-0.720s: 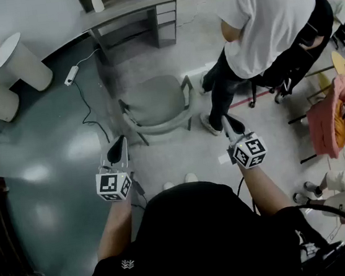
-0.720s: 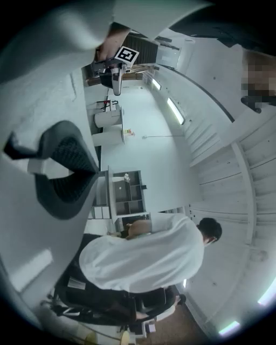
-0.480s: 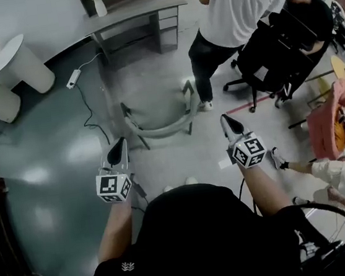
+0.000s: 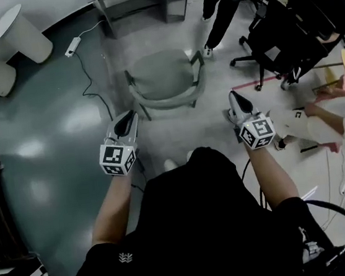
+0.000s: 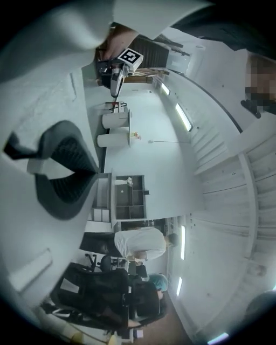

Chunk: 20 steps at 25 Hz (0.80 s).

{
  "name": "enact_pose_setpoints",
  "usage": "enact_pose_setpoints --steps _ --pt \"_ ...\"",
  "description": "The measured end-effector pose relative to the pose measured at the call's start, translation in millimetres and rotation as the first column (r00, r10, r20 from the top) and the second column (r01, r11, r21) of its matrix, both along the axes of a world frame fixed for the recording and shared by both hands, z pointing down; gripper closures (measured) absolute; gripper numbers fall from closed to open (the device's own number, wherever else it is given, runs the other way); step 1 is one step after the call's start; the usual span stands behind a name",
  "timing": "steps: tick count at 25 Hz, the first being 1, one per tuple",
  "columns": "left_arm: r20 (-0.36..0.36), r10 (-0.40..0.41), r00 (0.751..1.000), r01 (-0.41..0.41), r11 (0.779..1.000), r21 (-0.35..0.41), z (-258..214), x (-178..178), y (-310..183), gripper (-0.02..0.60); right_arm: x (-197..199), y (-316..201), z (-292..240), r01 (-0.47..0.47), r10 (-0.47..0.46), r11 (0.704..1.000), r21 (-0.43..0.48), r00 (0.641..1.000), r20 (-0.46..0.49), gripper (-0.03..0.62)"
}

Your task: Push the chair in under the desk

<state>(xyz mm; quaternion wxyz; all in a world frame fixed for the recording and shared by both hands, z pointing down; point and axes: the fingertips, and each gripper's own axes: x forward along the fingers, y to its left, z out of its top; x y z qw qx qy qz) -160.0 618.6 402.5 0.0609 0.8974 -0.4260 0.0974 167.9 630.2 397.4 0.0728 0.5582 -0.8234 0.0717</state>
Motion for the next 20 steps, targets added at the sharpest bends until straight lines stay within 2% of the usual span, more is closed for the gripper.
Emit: enact_pose_setpoints --steps 4,7,9,13,17,20 --pt "0.040 0.067 0.997 -0.065 0.997 -0.042 33.8 7.9 -16.5 0.475 -19.3 -17.9 30.1 0.096 -0.097 0.993 -0.074 0.995 -0.012 0.594" --pt "0.096 0.144 0.985 -0.137 0.988 -0.077 61.6 27.4 -26.5 0.391 -35.3 -32.6 57.0 0.202 -0.211 0.969 -0.142 0.976 -0.048 0.589" --pt "0.146 0.200 0.969 -0.185 0.977 -0.109 85.6 40.5 -29.8 0.386 -44.7 -39.2 80.7 0.269 -0.285 0.944 -0.192 0.957 -0.060 0.541" --pt "0.211 0.269 0.940 -0.233 0.955 -0.181 130.7 54.3 -41.0 0.385 -64.9 -54.2 139.2 0.382 -0.430 0.865 -0.325 0.899 -0.087 0.453" --pt "0.239 0.352 0.905 -0.280 0.915 -0.289 176.7 63.2 -54.1 0.380 -76.3 -61.6 190.0 0.463 -0.582 0.761 -0.454 0.797 -0.162 0.394" --pt "0.273 0.395 0.877 -0.302 0.896 -0.325 197.6 68.7 -72.4 0.369 -80.5 -74.8 222.0 0.494 -0.661 0.692 -0.527 0.726 -0.187 0.359"
